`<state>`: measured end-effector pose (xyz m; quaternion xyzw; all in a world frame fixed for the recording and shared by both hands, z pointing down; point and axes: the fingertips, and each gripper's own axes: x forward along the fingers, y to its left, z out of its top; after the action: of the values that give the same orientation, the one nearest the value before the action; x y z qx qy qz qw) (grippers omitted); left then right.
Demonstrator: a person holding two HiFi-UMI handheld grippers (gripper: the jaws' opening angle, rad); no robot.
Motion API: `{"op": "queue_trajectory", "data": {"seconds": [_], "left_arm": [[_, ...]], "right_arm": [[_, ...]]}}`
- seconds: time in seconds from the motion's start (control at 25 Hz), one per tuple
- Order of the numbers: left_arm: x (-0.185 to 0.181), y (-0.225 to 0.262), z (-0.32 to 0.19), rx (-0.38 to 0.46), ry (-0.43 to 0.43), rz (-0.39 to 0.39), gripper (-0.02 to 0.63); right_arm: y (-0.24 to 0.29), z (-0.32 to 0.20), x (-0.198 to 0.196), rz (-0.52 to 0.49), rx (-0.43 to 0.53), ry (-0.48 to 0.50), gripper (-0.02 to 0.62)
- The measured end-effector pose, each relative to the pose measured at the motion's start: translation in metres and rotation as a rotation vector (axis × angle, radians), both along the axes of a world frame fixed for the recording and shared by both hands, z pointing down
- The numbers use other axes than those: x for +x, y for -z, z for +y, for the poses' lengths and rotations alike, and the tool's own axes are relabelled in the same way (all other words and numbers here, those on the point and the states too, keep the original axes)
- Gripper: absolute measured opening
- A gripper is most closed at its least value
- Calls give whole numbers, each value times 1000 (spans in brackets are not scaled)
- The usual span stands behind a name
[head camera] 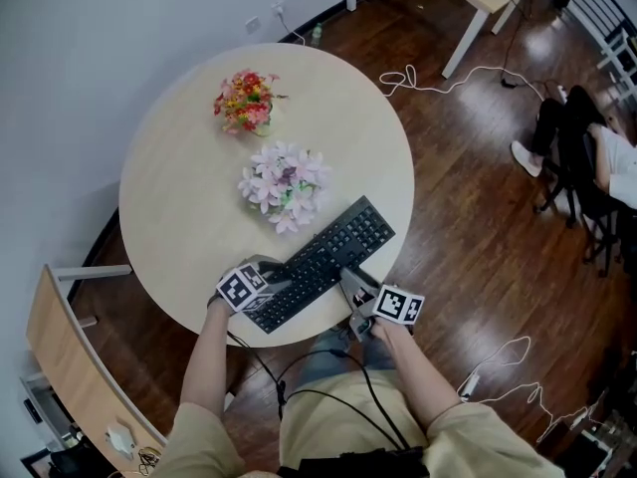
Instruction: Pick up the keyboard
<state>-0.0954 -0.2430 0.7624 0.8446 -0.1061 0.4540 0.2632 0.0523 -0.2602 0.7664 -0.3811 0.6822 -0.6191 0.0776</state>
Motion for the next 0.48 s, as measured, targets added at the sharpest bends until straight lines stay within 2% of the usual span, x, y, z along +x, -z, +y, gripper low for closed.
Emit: {"op": "queue_trajectory", "data": {"seconds": [0.16,0.24,0.28,0.32,0.4,0.48], "left_arm": [[0,23,2,84,73,46,161],[2,39,4,121,110,81,161],[4,47,5,141,126,97,160],[6,56,6,162,142,109,160],[10,75,7,208,181,132,160],[9,96,4,276,227,159,160]], "right_arm": [[34,-10,-3,-45,129,82,189],[53,-13,-8,-72,186,135,155],[64,-14,-11,-89,216,148,123],[75,-16,-12,-105,248,147,118],[102,-22,-11,-100,329,143,114],[134,-28,-13,-73,434,186,109]]}}
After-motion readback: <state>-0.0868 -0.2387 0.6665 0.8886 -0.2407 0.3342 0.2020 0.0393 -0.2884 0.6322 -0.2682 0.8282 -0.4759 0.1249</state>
